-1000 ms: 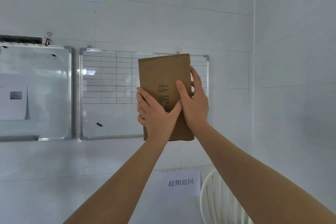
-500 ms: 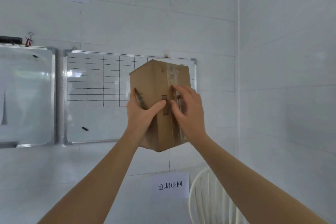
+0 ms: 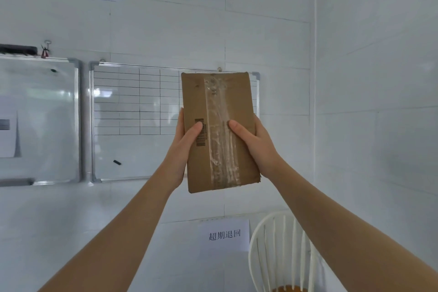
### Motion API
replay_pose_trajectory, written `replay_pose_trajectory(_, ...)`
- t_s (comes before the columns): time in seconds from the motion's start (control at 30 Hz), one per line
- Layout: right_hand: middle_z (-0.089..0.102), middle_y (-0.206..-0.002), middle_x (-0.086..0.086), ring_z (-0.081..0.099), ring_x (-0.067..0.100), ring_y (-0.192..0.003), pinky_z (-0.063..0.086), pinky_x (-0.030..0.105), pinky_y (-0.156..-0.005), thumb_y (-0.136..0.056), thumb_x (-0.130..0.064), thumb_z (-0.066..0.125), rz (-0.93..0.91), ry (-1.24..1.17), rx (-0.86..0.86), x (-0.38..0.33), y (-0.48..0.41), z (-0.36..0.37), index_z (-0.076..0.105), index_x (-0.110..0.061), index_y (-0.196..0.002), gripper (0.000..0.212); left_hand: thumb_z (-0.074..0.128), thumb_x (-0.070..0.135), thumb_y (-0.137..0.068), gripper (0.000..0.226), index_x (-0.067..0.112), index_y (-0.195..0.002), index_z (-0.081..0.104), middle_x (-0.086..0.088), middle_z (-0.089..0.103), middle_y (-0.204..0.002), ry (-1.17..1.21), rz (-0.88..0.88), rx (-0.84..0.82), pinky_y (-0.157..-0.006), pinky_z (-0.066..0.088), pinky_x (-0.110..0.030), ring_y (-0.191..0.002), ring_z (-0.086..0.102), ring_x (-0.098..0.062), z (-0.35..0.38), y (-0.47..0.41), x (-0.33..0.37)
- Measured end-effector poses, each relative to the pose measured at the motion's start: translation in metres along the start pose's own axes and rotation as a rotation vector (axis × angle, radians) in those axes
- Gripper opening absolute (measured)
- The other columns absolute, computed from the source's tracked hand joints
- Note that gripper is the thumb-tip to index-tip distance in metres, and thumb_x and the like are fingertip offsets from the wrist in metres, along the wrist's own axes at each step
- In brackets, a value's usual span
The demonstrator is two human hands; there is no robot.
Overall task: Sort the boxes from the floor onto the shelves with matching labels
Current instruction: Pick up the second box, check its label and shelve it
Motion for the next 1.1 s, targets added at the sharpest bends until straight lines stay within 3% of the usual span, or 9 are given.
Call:
replay_pose_trajectory(0.07,0.064,-0.124,0.0,0.067,0.018,-0.105,0.055,0.041,-0.092,-0.083,-0.036,0.068,-0.018,-0.013,0.031,0.0,-0.001,0.0,0.042,-0.029,-0.139,0.062,0.046,0.037,-0.093,0.054,0.037,-0.143,0.027,0.009,0.058,-0.12,-0.023,0.03,0.036,-0.067,0.054,-0.018,-0.097,0.061,-0.003,0.003,0.003,0.006)
replay_pose_trajectory(0.2,0.061,-0.128,0.0,0.065,0.019,-0.107,0.053,0.046,-0.094,-0.081,-0.04,0.069,-0.038,0.013,0.065,0.002,-0.003,0.001,0.033,-0.032,-0.144,0.073,0.045,0.034,-0.095,0.048,0.031,-0.142,0.035,0.006,0.056,-0.13,-0.165,0.181,0.198,-0.095,0.047,-0.03,-0.112,0.056,-0.009,0.001,0.009,0.019)
replay_pose_trajectory(0.33,0.056,-0.134,-0.002,0.061,0.019,-0.113,0.051,0.046,-0.098,-0.079,-0.039,0.072,-0.084,0.077,0.059,0.0,0.0,0.006,0.022,-0.036,-0.148,0.085,0.045,0.032,-0.096,0.045,0.026,-0.14,0.039,0.005,0.055,-0.134,-0.22,0.241,0.286,-0.103,0.043,-0.032,-0.12,0.052,-0.012,-0.004,0.01,0.017)
replay_pose_trajectory(0.47,0.053,-0.137,-0.002,0.06,0.019,-0.116,0.049,0.047,-0.1,-0.083,-0.037,0.068,-0.103,0.085,0.057,0.0,0.003,0.008,0.018,-0.038,-0.148,0.083,0.044,0.032,-0.096,0.046,0.026,-0.141,0.038,0.005,0.055,-0.131,-0.231,0.241,0.33,-0.099,0.045,-0.03,-0.115,0.054,-0.01,-0.002,0.013,0.013)
replay_pose_trajectory(0.7,0.05,-0.14,-0.001,0.057,0.02,-0.119,0.049,0.048,-0.1,-0.087,-0.032,0.064,-0.089,0.022,0.067,0.003,0.005,0.005,0.015,-0.037,-0.149,0.079,0.062,0.026,-0.086,0.068,0.03,-0.144,0.026,0.011,0.05,-0.128,-0.267,0.22,0.196,-0.088,0.047,-0.022,-0.106,0.054,0.0,0.005,0.011,0.011)
replay_pose_trajectory(0.77,0.05,-0.14,-0.001,0.057,0.02,-0.119,0.049,0.048,-0.1,-0.087,-0.032,0.064,-0.093,0.007,0.068,0.002,0.006,0.006,0.016,-0.038,-0.149,0.079,0.064,0.026,-0.085,0.067,0.029,-0.143,0.03,0.012,0.049,-0.125,-0.312,0.25,0.248,-0.091,0.045,-0.023,-0.108,0.052,-0.005,0.003,0.011,0.015)
replay_pose_trajectory(0.9,0.045,-0.144,0.0,0.054,0.021,-0.123,0.048,0.047,-0.102,-0.088,-0.032,0.063,-0.112,0.036,0.067,0.001,0.007,0.013,0.012,-0.038,-0.149,0.08,0.072,0.028,-0.078,0.066,0.025,-0.137,0.042,0.011,0.044,-0.114,-0.419,0.298,0.495,-0.075,0.037,-0.005,-0.095,0.048,0.0,-0.009,0.021,0.022)
replay_pose_trajectory(1.0,0.04,-0.148,-0.002,0.05,0.019,-0.127,0.046,0.046,-0.105,-0.087,-0.034,0.064,-0.137,0.07,0.072,0.0,0.01,0.016,0.009,-0.039,-0.149,0.083,0.069,0.028,-0.08,0.068,0.022,-0.141,0.039,0.006,0.047,-0.117,-0.435,0.306,0.528,-0.084,0.041,-0.016,-0.095,0.05,-0.001,-0.008,0.028,0.019)
replay_pose_trajectory(1.1,0.034,-0.152,-0.003,0.044,0.019,-0.132,0.042,0.048,-0.107,-0.081,-0.049,0.063,-0.14,0.106,0.076,-0.001,0.012,0.023,0.005,-0.043,-0.148,0.089,0.063,0.043,-0.082,0.088,0.02,-0.15,0.012,-0.004,0.034,-0.138,-0.476,0.202,0.473,-0.098,0.04,-0.03,-0.12,0.044,-0.016,0.004,0.024,0.009)
Point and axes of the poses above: each hand's wrist, its own y-axis away from the middle knuckle, its own z-axis out of the palm, x = y × z, the point moved 7 cm from there along -y, towards the middle knuckle
